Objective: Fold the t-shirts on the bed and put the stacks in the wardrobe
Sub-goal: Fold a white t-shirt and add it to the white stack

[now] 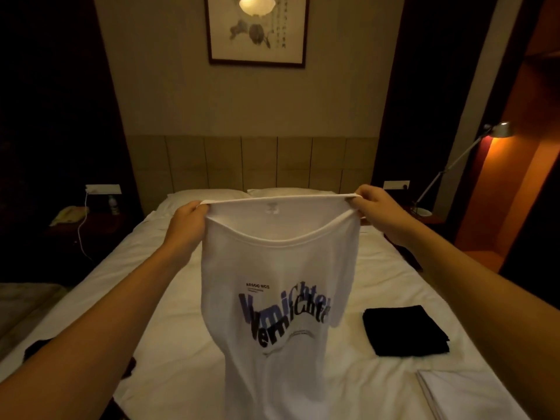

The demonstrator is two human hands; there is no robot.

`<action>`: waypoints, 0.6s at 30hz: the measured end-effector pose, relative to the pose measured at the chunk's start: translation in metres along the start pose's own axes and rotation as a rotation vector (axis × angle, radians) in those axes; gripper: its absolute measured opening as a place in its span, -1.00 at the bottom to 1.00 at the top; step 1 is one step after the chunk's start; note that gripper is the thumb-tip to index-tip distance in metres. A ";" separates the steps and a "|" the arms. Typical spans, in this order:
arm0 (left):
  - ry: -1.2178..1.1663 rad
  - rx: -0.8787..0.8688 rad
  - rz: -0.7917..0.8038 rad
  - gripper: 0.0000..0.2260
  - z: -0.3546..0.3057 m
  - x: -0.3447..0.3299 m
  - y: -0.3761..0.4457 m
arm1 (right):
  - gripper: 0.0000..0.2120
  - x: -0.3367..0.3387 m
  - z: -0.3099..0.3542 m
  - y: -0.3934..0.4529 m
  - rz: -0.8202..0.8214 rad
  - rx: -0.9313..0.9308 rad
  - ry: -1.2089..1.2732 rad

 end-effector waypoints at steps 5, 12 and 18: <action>0.096 -0.183 0.027 -0.79 -0.017 0.016 -0.026 | -0.81 -0.009 0.033 -0.031 -0.098 0.174 -0.107; 0.294 -0.649 0.031 -0.68 -0.056 0.078 -0.057 | -0.60 0.018 0.095 -0.092 0.048 0.219 -0.118; 0.186 -0.862 -0.065 -0.52 -0.125 0.125 -0.079 | -0.58 0.043 0.165 -0.116 0.049 0.302 0.091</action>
Point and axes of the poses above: each hand's wrist, its own y-axis towards the middle knuckle, its own x-axis out of the back of the hand, z = x × y, the point moved 3 cm from there along y, towards the middle knuckle, and after that the axes turned 2 degrees about x, right-handed, at the moved point
